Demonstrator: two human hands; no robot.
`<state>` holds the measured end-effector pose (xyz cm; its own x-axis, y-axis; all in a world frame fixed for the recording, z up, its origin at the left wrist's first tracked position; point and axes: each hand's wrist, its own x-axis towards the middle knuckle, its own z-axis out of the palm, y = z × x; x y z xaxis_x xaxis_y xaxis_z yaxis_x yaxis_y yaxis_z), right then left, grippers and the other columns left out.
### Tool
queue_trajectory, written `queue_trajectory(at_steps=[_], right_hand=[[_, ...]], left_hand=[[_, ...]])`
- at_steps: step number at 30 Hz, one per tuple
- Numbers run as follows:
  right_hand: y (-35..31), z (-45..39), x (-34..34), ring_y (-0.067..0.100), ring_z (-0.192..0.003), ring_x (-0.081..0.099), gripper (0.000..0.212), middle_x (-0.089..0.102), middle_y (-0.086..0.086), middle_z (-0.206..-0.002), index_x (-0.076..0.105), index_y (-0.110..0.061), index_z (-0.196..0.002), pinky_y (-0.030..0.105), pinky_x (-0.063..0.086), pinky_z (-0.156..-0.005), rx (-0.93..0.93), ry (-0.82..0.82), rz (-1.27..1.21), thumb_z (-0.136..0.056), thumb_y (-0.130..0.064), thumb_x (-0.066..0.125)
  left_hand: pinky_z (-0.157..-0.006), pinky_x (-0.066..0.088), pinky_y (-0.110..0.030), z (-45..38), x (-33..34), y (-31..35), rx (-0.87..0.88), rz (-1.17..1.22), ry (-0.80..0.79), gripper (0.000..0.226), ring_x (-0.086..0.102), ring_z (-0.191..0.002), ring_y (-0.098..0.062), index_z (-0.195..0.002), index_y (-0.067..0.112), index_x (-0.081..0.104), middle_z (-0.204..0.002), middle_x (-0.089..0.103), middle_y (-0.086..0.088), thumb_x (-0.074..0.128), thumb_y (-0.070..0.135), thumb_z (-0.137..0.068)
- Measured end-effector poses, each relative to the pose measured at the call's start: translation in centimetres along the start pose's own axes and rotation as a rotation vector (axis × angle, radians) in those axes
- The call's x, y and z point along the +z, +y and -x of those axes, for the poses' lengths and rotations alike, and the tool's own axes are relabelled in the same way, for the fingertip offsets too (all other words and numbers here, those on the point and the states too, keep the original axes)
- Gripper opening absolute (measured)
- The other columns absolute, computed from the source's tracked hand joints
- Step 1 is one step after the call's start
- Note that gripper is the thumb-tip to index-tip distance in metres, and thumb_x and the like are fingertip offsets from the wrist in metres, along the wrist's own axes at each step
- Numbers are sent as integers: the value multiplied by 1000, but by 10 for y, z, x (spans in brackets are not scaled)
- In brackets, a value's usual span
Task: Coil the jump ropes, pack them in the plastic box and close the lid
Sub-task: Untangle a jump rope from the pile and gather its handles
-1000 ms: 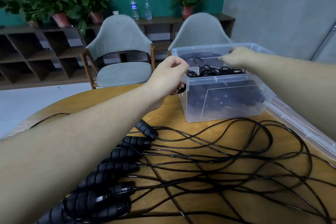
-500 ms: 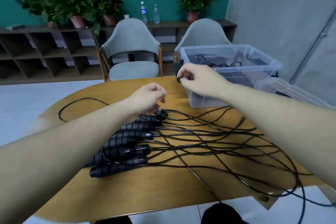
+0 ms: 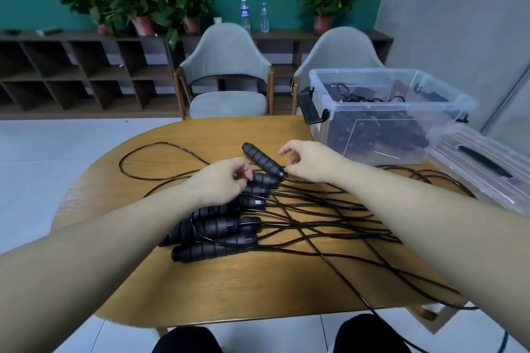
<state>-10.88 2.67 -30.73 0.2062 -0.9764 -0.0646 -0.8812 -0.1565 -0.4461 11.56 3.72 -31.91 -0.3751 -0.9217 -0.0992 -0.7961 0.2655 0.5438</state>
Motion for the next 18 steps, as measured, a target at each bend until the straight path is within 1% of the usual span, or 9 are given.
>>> queue_trajectory(at_steps=[2, 4, 5, 8, 10, 12, 15, 17, 18], right_hand=[[2, -12, 8, 18, -108, 61, 54, 63, -2, -119, 49, -26, -138, 32, 50, -95, 39, -19, -2, -89, -28, 70], [5, -25, 19, 22, -112, 59, 69, 60, 3, -128, 41, -24, -145, 35, 49, -98, 79, -62, 7, -85, -30, 75], [7, -29, 24, 23, -114, 59, 78, 59, 5, -131, 35, -24, -149, 36, 49, -99, 101, -87, 15, -83, -31, 77], [14, -47, 39, 25, -115, 58, 95, 56, 6, -136, 25, -26, -153, 33, 47, -95, 155, -139, 3, -78, -34, 81], [16, -56, 47, 26, -116, 56, 99, 53, 7, -138, 24, -24, -154, 32, 46, -95, 147, -160, -2, -75, -34, 82], [18, -63, 49, 27, -116, 56, 96, 52, 8, -138, 31, -21, -152, 36, 48, -98, 127, -167, 26, -72, -35, 82], [22, -70, 52, 25, -100, 60, 71, 60, 7, -118, 49, -16, -130, 39, 53, -90, 128, -209, 34, -70, -36, 82], [26, -69, 53, 24, -93, 61, 64, 62, 5, -106, 48, -16, -119, 40, 54, -86, 129, -207, 29, -69, -38, 81], [28, -69, 52, 23, -90, 61, 61, 61, 3, -102, 47, -16, -115, 40, 54, -83, 119, -181, 22, -69, -38, 81]], left_hand=[[-77, 54, -34, -8, 1, -5, 11, -6, 25, 14, 62, -82, -16, -96, 32, 57, -96, 65, 7, 58, 18, -97], [-71, 48, -30, -18, 1, -9, 39, -24, 69, 11, 58, -76, -12, -99, 29, 57, -95, 63, 9, 58, 18, -96], [-75, 47, -30, -21, 2, -8, 62, -47, 87, 12, 59, -81, -13, -100, 30, 56, -101, 62, 9, 60, 19, -96], [-98, 44, -37, -40, 6, -13, 129, -172, 85, 20, 54, -110, -21, -109, 31, 56, -125, 55, 4, 65, 24, -93], [-101, 42, -40, -53, 8, -14, 151, -178, 77, 27, 52, -115, -22, -116, 28, 57, -130, 53, 3, 67, 24, -91], [-103, 41, -40, -64, 10, -13, 163, -157, 57, 32, 52, -116, -21, -120, 25, 57, -127, 55, 2, 67, 22, -89], [-102, 42, -41, -76, 13, -14, 170, -144, 21, 36, 52, -114, -21, -121, 25, 56, -116, 55, 5, 65, 20, -87], [-102, 42, -42, -80, 14, -13, 179, -144, 17, 41, 52, -114, -21, -125, 26, 55, -115, 54, 6, 66, 22, -86], [-104, 42, -43, -82, 14, -13, 188, -144, 20, 46, 50, -118, -21, -129, 26, 53, -120, 56, 5, 67, 24, -85]])
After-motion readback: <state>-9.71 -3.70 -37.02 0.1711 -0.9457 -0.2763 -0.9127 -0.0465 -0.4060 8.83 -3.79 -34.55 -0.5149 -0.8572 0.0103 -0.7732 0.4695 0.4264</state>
